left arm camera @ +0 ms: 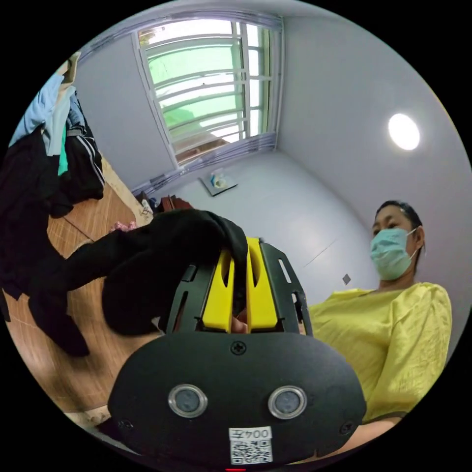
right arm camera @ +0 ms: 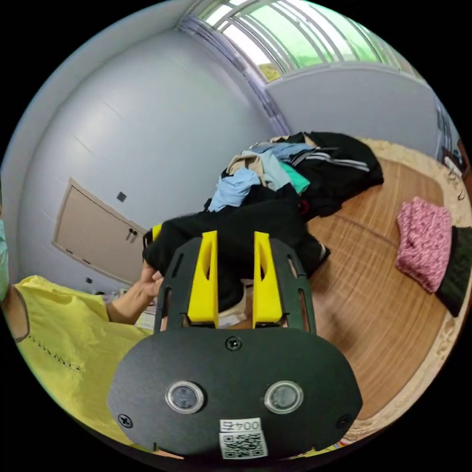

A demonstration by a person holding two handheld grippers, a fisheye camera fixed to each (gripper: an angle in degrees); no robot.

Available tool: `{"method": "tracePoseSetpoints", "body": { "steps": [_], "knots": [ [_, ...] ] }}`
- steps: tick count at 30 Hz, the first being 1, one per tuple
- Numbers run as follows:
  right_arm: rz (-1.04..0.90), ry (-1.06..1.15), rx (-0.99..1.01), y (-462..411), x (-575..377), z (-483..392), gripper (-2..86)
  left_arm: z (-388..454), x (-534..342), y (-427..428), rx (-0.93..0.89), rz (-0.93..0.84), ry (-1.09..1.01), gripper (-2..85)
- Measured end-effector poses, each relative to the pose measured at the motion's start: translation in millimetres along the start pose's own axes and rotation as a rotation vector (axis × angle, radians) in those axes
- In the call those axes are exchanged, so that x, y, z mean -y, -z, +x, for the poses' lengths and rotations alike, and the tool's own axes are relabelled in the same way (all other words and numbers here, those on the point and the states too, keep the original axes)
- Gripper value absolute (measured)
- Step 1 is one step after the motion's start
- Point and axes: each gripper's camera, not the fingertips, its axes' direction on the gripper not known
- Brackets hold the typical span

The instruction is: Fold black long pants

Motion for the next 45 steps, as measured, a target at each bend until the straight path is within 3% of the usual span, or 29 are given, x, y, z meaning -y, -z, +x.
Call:
{"method": "tracePoseSetpoints", "body": {
  "steps": [3, 6, 8, 9, 11, 13, 15, 17, 23, 26, 30, 34, 36, 41, 45],
  "knots": [
    [-0.014, -0.006, 0.071, -18, -18, 6, 16.5, -8, 19, -10, 0.109, -0.007, 0.07, 5.6],
    [0.035, 0.001, 0.098, -31, -39, 3, 19.9, -22, 29, -11, 0.11, 0.071, 0.124, 5.6],
    [-0.057, -0.123, 0.155, -51, -52, 16, 19.7, -26, 35, -12, 0.11, 0.103, 0.132, 5.6],
    [-0.07, -0.181, 0.202, -56, -56, 23, 19.4, -28, 40, -14, 0.119, 0.1, 0.134, 5.6],
    [-0.035, -0.366, 0.504, -75, -79, 50, 14.9, -31, 46, -19, 0.144, 0.082, 0.137, 5.6],
    [0.056, -0.401, 0.578, -77, -93, 53, 12.3, -32, 53, -27, 0.159, 0.061, 0.149, 5.6],
    [0.116, -0.34, 0.396, -65, -95, 38, 12.9, -32, 58, -34, 0.159, 0.051, 0.159, 5.6],
    [0.147, -0.178, 0.057, -47, -86, 4, 16.6, -30, 62, -40, 0.162, 0.048, 0.17, 5.6],
    [-0.02, 0.385, -0.737, -91, -86, -87, 16.6, -26, 72, -66, 0.18, 0.039, 0.263, 5.8],
    [-0.006, 0.567, -0.93, -114, -84, -114, 16.7, -22, 77, -80, 0.185, 0.02, 0.274, 5.8],
    [0.033, 0.739, -0.997, -124, -79, -139, 14.4, -15, 81, -98, 0.181, 0.007, 0.282, 5.9],
    [0.117, 0.843, -0.959, -104, -76, -159, 4.3, -5, 86, -109, 0.173, 0.012, 0.254, 6.2],
    [0.15, 0.762, -0.829, -76, -61, -158, 3.7, 0, 91, -112, 0.181, 0.008, 0.229, 6.4],
    [0.343, 0.373, -0.251, 45, -3, -109, 1.8, 3, 98, -120, 0.173, -0.049, 0.148, 7.6],
    [0.434, 0.267, -0.068, 94, 17, -82, 0.9, 6, 84, -144, 0.049, -0.11, 0.063, 10.5]
  ]
}}
